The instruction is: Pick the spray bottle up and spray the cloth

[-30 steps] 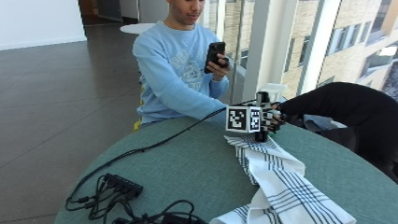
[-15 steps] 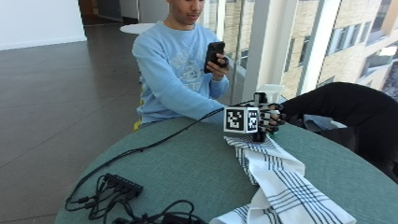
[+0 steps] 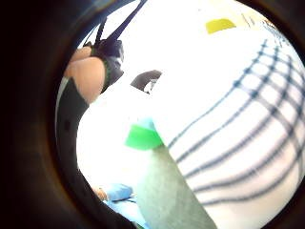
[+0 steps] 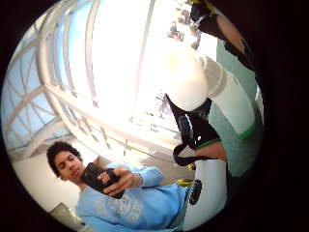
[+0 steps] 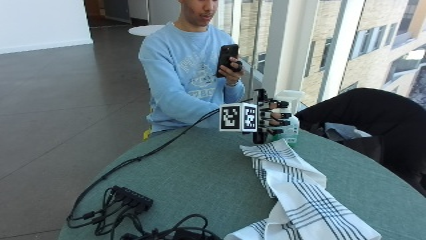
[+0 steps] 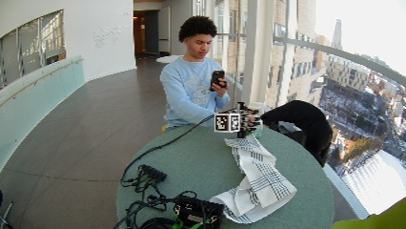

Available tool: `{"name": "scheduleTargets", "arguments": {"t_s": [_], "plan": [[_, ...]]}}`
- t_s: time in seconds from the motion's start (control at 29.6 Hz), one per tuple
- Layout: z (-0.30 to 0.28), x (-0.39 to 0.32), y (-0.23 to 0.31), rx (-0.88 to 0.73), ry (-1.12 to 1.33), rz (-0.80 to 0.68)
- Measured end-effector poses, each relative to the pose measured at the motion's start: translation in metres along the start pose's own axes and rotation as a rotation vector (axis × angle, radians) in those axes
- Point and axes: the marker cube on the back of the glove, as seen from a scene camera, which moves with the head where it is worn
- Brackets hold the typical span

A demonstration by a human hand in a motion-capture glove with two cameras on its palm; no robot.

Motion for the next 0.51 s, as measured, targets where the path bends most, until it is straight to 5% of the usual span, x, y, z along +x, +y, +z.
{"name": "scheduleTargets", "arguments": {"t_s": [0.51], "plan": [[-0.151, 0.014, 0.07, 0.054, 0.444, 0.098]]}}
